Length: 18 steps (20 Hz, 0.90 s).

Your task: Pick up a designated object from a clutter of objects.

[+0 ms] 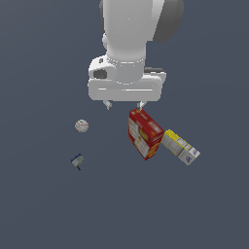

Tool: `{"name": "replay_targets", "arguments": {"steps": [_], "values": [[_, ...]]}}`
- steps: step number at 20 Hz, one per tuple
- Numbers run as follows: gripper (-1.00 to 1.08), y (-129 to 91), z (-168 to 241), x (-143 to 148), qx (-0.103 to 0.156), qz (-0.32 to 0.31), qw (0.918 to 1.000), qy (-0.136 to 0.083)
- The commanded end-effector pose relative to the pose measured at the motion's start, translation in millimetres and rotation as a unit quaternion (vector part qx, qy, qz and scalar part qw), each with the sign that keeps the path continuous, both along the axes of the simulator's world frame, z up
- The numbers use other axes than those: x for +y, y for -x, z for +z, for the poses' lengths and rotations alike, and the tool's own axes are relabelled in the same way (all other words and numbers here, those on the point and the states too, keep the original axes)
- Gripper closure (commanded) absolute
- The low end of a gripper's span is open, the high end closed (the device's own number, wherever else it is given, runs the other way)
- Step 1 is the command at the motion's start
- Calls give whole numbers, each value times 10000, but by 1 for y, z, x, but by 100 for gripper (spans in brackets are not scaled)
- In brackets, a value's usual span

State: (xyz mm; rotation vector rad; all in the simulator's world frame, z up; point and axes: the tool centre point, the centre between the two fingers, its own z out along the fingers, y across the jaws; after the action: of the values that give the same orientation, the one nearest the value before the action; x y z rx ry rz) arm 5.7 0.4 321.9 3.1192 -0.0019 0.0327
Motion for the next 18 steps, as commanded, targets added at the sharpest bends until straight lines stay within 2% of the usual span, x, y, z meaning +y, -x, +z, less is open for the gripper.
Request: {"name": "replay_targets", "arguments": {"steps": [1, 12, 18], "values": [[-92, 0, 0, 0, 0, 0, 10000, 0], [-92, 1, -2, 29, -37, 217, 9997, -46], [-92, 1, -4, 25, -34, 225, 9997, -47]]}}
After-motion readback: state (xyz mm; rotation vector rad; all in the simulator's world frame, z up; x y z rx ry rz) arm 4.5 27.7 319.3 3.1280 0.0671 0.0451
